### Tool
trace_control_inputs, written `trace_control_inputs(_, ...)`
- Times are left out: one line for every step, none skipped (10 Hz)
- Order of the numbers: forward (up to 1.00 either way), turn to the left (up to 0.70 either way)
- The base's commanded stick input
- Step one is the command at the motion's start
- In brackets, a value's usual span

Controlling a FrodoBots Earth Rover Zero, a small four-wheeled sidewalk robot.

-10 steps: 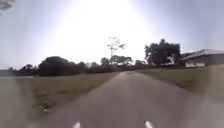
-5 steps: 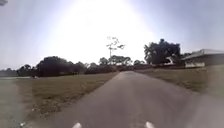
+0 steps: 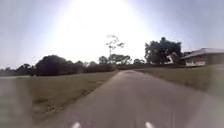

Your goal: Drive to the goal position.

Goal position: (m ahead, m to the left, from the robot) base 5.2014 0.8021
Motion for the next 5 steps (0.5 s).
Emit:
trace_control_inputs(1.0, 0.4)
trace_control_inputs(1.0, 0.4)
trace_control_inputs(1.0, 0.4)
trace_control_inputs(1.0, 0.4)
trace_control_inputs(1.0, 0.4)
